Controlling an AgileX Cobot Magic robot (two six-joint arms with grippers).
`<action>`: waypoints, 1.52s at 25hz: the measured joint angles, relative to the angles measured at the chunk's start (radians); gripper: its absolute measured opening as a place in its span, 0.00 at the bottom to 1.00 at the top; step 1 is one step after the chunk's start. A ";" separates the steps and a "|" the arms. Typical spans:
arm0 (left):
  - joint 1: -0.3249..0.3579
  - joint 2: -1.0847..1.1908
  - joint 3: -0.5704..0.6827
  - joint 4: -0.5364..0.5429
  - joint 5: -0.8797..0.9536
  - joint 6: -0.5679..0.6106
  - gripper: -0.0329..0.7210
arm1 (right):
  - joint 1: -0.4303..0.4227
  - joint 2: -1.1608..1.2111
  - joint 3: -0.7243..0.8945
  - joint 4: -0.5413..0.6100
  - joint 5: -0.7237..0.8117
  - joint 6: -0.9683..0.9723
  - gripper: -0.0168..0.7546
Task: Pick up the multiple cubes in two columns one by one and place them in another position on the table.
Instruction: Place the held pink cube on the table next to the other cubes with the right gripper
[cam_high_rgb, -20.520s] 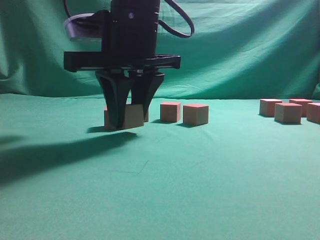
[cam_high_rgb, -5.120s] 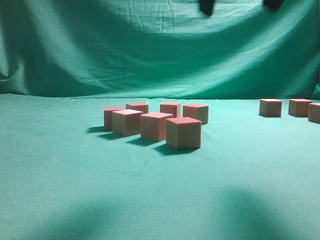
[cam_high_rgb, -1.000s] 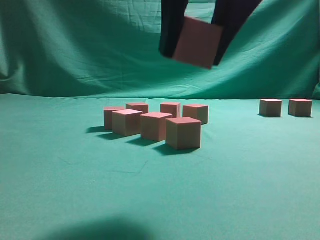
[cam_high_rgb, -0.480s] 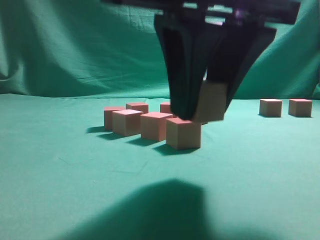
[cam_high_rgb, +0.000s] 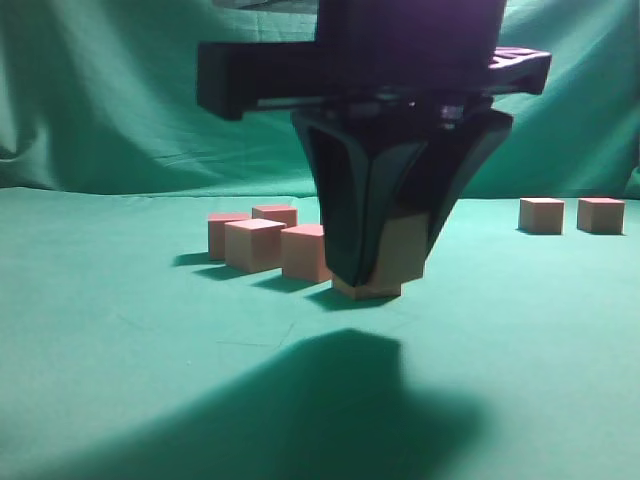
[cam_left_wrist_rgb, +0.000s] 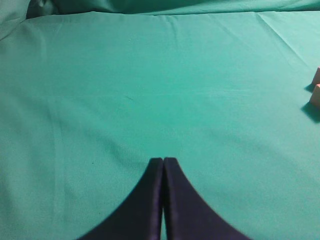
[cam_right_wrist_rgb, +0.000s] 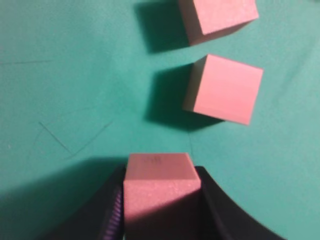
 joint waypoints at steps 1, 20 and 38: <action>0.000 0.000 0.000 0.000 0.000 0.000 0.04 | 0.000 0.005 0.000 -0.004 -0.005 0.000 0.37; 0.000 0.000 0.000 0.000 0.000 0.000 0.04 | 0.000 0.072 0.000 -0.097 -0.029 0.000 0.37; 0.000 0.000 0.000 0.000 0.000 0.000 0.04 | 0.000 0.072 0.000 -0.098 -0.030 0.003 0.64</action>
